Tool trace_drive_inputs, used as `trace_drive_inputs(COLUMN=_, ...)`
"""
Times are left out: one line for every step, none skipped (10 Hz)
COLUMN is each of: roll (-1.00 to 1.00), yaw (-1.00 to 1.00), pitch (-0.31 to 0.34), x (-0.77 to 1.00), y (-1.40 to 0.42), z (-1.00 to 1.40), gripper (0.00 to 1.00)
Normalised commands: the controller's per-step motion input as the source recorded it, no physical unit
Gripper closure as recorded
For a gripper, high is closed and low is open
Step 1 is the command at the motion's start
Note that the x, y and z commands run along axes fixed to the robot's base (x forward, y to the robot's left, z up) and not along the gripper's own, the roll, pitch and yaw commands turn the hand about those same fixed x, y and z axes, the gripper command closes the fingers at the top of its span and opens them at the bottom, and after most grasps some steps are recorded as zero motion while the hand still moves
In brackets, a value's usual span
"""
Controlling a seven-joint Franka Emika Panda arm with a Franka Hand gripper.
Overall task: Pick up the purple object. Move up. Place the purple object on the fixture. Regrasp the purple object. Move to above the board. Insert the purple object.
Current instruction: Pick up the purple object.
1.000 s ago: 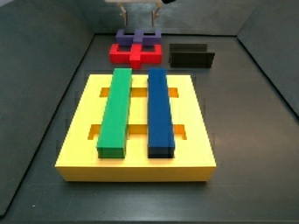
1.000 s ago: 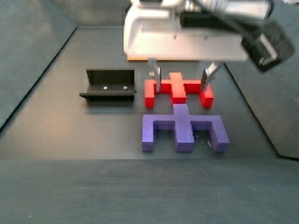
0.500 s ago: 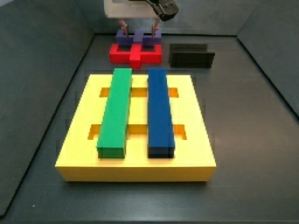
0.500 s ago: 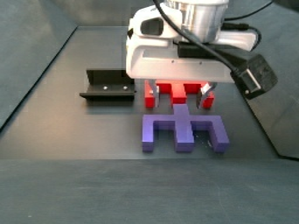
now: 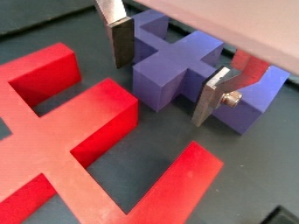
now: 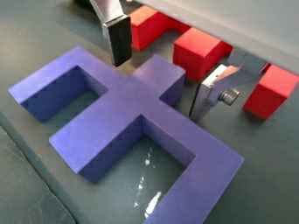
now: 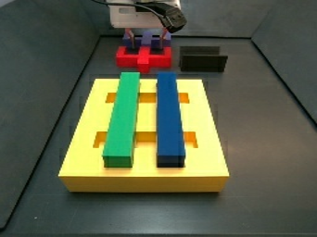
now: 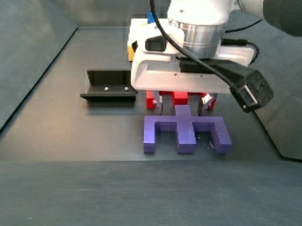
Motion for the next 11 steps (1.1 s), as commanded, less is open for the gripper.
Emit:
trace_drive_inputs(roll=0.00, yaw=0.00, pitch=-0.023, x=0.00, y=0.12, z=-0.18, gripper=0.00)
trace_drive_inputs(roll=0.00, yaw=0.00, pitch=-0.016, x=0.00, y=0.00, z=-0.11, gripper=0.00)
trace_drive_inputs(roll=0.00, yaw=0.00, pitch=-0.016, x=0.00, y=0.00, z=-0.11, gripper=0.00)
trace_drive_inputs(roll=0.00, yaw=0.00, pitch=-0.021, x=0.00, y=0.00, z=-0.14, gripper=0.00)
trace_drive_inputs(roll=0.00, yaw=0.00, pitch=0.000, x=0.00, y=0.00, z=-0.09, gripper=0.00)
trace_drive_inputs(roll=0.00, yaw=0.00, pitch=0.000, x=0.00, y=0.00, z=0.00, gripper=0.00)
trace_drive_inputs(roll=0.00, yaw=0.00, pitch=0.000, x=0.00, y=0.00, z=0.00, gripper=1.00)
trace_drive_inputs(roll=0.00, yaw=0.00, pitch=0.000, x=0.00, y=0.00, z=0.00, gripper=1.00)
trace_drive_inputs(roll=0.00, yaw=0.00, pitch=0.000, x=0.00, y=0.00, z=0.00, gripper=1.00)
trace_drive_inputs(roll=0.00, yaw=0.00, pitch=0.000, x=0.00, y=0.00, z=0.00, gripper=1.00)
trace_drive_inputs(roll=0.00, yaw=0.00, pitch=0.000, x=0.00, y=0.00, z=0.00, gripper=1.00)
